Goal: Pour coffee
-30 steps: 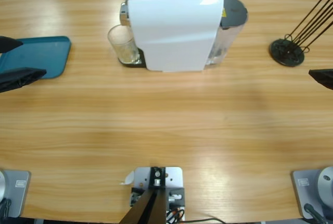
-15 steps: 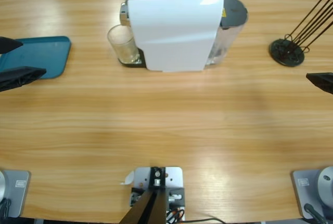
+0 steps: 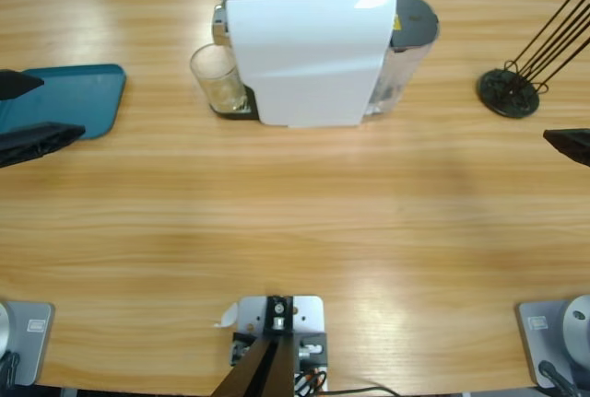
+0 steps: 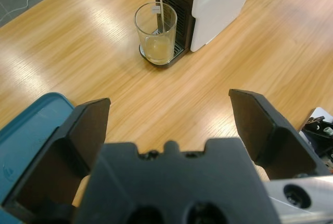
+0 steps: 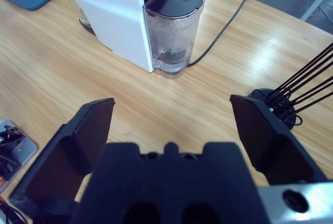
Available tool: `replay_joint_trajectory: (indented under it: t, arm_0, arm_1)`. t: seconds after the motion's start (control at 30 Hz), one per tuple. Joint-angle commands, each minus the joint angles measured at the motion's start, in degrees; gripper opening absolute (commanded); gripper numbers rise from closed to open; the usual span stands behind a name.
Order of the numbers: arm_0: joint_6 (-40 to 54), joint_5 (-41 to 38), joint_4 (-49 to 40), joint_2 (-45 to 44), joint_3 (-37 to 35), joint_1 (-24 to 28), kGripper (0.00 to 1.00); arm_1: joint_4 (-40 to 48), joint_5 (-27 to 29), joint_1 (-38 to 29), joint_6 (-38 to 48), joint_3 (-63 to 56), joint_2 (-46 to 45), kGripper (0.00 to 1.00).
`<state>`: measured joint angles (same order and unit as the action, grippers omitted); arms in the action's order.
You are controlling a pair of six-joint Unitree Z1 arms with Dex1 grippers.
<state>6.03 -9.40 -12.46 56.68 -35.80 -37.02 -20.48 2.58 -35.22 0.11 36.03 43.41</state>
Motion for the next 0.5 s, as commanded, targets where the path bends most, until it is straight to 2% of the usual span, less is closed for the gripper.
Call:
replay_joint_trajectory:
  t: [0.03, 0.5]
  arm_0:
    - [-0.76, -0.01, 1.26, -0.87, 2.58, 0.46, 1.0]
    - [-1.02, -0.18, 3.02, 0.28, 3.49, 0.46, 1.0]
  arm_1:
    - [1.77, -0.39, -0.47, -0.11, -2.86, -0.45, 1.0]
    - [1.93, -0.56, -0.47, 0.25, -2.99, -0.42, 1.0]
